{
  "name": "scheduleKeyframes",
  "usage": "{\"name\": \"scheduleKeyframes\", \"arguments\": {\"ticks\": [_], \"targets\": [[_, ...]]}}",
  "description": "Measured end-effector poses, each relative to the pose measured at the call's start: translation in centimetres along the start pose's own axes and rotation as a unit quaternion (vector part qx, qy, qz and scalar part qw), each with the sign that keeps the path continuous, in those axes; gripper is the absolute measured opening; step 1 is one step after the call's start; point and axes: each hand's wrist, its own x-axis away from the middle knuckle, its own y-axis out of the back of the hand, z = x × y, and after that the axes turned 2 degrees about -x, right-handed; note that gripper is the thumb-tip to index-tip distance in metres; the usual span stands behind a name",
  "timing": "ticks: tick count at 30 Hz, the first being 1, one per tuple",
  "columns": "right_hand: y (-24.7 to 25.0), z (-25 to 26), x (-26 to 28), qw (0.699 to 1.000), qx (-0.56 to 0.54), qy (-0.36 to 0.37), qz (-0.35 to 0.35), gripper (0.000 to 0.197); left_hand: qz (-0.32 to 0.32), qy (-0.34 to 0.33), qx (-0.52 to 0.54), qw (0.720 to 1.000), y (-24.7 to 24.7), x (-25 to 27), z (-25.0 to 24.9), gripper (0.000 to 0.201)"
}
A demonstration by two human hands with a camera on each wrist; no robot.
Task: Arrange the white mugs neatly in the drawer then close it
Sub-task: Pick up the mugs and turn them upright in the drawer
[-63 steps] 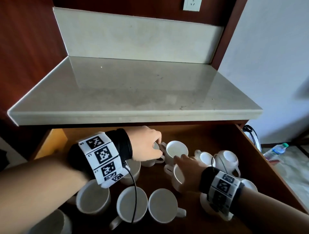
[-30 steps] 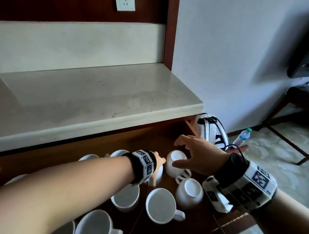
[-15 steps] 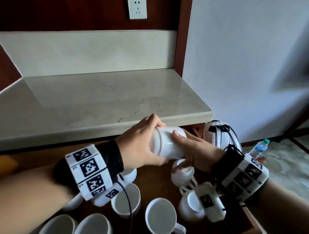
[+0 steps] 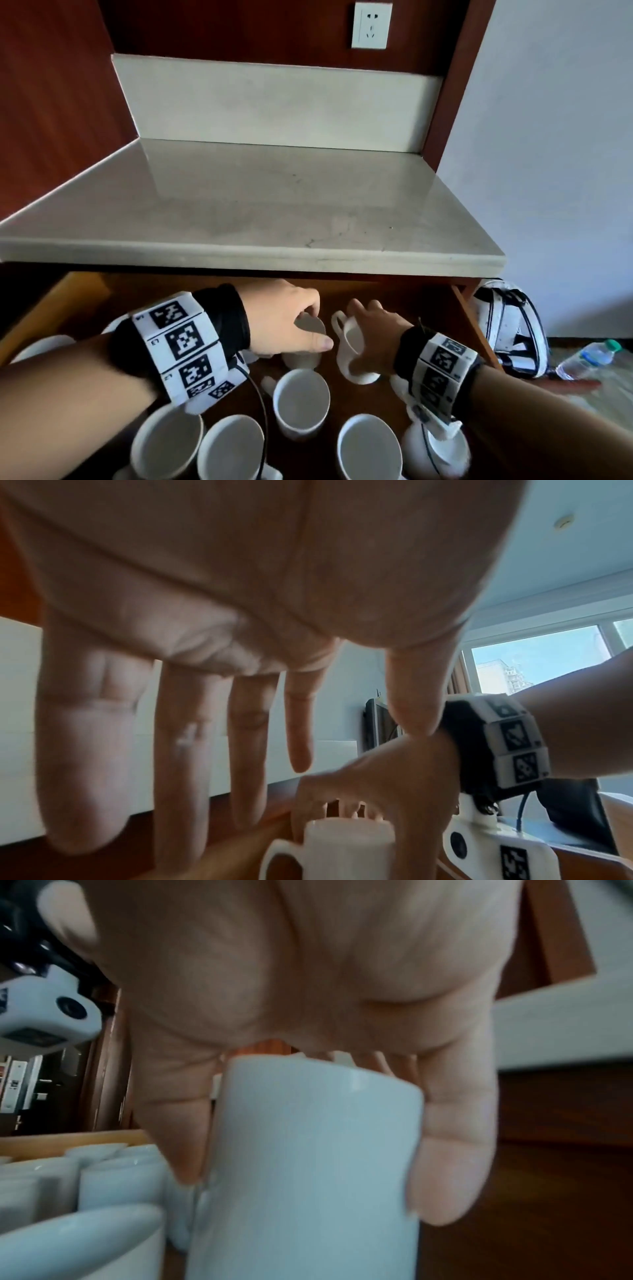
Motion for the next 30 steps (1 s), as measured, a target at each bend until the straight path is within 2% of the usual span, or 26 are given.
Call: {"name": "scheduleKeyframes", "arguments": {"ticks": [7,11,16,18,20,25,27,30], "targets": [[-2.8,1.3,-2.4,0.993,0.091,-0.049,0.063,0.09,-0.009,0.011,0.002,1.0,-0.4,1.7,1.2,0.049],[-3.7,1.7,-3.1,0.99,0.093,-0.063,0.08,0.095,0.003,0.009,-0.003,1.0,-0.7,2.0,1.6,0.052],[-2.8,1.2,-1.7,0.992,0.079,-0.052,0.087,0.115,0.019,-0.013,-0.021,1.0,-0.8,0.7,0.2,0.055],[-1.3,0.4,-0.4,0.996,0.052,-0.042,0.052,0.116,0.016,-0.025,-0.028,0.999,-0.7,-0.6,-1.0,0.056],[0.8,-1.1,1.4,0.999,0.011,-0.044,0.003,0.108,0.024,-0.034,-0.038,0.998,-0.8,-2.2,-2.3,0.06],[4.7,-5.6,7.6,0.984,-0.072,-0.079,-0.139,0.087,0.076,-0.075,-0.074,0.992,-2.6,-8.0,-6.7,0.087],[4.9,-6.8,10.2,0.977,-0.091,-0.09,-0.169,0.082,0.104,-0.097,-0.084,0.986,-3.8,-10.3,-9.0,0.098],[4.3,-8.0,13.6,0.972,-0.111,-0.103,-0.177,0.08,0.132,-0.141,-0.115,0.974,-5.7,-12.7,-12.2,0.106]]}}
